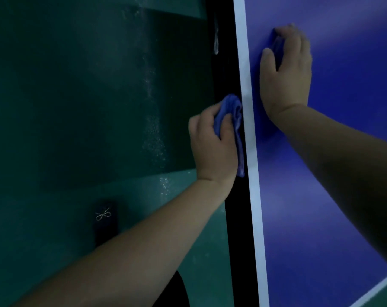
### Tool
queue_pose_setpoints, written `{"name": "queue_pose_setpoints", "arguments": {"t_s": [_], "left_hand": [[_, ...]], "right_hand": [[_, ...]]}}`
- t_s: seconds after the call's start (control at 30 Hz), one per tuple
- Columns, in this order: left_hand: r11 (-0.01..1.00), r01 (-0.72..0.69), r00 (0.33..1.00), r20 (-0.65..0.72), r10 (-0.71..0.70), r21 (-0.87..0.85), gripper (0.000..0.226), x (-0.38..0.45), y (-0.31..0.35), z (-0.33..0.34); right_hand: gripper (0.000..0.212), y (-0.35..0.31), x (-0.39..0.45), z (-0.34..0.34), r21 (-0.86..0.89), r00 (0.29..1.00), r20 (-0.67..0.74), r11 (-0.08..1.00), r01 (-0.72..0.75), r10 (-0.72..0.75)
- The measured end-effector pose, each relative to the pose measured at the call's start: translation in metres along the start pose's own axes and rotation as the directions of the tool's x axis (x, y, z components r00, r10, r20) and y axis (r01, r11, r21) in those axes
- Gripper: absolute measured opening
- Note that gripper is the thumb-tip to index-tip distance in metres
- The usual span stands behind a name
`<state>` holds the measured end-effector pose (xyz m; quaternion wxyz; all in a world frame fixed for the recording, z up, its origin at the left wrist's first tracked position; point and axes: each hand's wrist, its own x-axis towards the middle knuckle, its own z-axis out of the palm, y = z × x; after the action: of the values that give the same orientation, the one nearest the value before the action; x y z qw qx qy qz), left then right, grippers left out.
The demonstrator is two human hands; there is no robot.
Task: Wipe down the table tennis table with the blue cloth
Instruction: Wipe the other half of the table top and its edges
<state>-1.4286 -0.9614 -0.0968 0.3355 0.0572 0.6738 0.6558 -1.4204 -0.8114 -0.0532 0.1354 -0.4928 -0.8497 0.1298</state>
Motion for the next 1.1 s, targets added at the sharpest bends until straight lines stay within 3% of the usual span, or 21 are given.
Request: {"name": "queue_pose_setpoints", "arguments": {"t_s": [0.13, 0.23, 0.33, 0.43, 0.53, 0.63, 0.77, 0.87, 0.97, 1.1], "left_hand": [[0.996, -0.084, 0.996, -0.016, 0.085, 0.012, 0.021, 0.081, 0.036, 0.015], [0.999, 0.031, 0.999, -0.03, -0.032, -0.019, 0.02, 0.104, 0.031, 0.018], [0.992, 0.123, 0.992, -0.03, -0.124, -0.034, 0.02, 0.064, 0.013, 0.013], [0.999, 0.021, 0.999, -0.049, -0.024, -0.042, 0.019, 0.047, 0.021, 0.014], [0.994, -0.104, 0.991, -0.077, 0.106, 0.027, 0.02, 0.098, 0.043, 0.025], [1.0, 0.014, 0.995, -0.097, -0.015, -0.017, 0.022, 0.14, 0.046, 0.029], [0.992, 0.119, 0.989, -0.082, -0.122, -0.033, 0.021, 0.095, 0.022, 0.021], [0.999, 0.037, 0.994, -0.106, -0.04, -0.025, 0.018, 0.085, 0.03, 0.023], [0.995, -0.091, 0.99, -0.102, 0.094, 0.037, 0.014, 0.132, 0.06, 0.034], [0.998, 0.055, 0.99, -0.135, -0.05, 0.03, 0.022, 0.172, 0.055, 0.039]], "right_hand": [[0.044, 0.0, 0.009, 0.0, -0.008, 0.999, -0.008, 0.999, -0.033, 0.033], [0.044, 0.001, 0.014, 0.001, 0.008, 0.999, -0.009, 0.999, -0.044, 0.044], [0.045, 0.002, 0.019, 0.001, 0.013, 0.999, -0.008, 0.999, -0.052, 0.052], [0.045, 0.003, 0.022, 0.001, 0.013, 0.999, -0.006, 0.998, -0.054, 0.054], [0.046, 0.002, 0.026, 0.002, 0.02, 0.999, -0.015, 0.999, -0.05, 0.05], [0.045, 0.001, 0.027, 0.001, 0.035, 0.999, -0.017, 0.998, -0.044, 0.044], [0.045, 0.001, 0.025, 0.0, 0.031, 0.998, -0.01, 0.997, -0.067, 0.067], [0.047, 0.001, 0.024, 0.001, 0.022, 0.998, -0.007, 0.998, -0.065, 0.065], [0.047, 0.002, 0.025, 0.001, 0.026, 0.998, -0.01, 0.998, -0.063, 0.064], [0.048, 0.001, 0.025, 0.001, 0.027, 0.998, -0.013, 0.998, -0.058, 0.058]]}}
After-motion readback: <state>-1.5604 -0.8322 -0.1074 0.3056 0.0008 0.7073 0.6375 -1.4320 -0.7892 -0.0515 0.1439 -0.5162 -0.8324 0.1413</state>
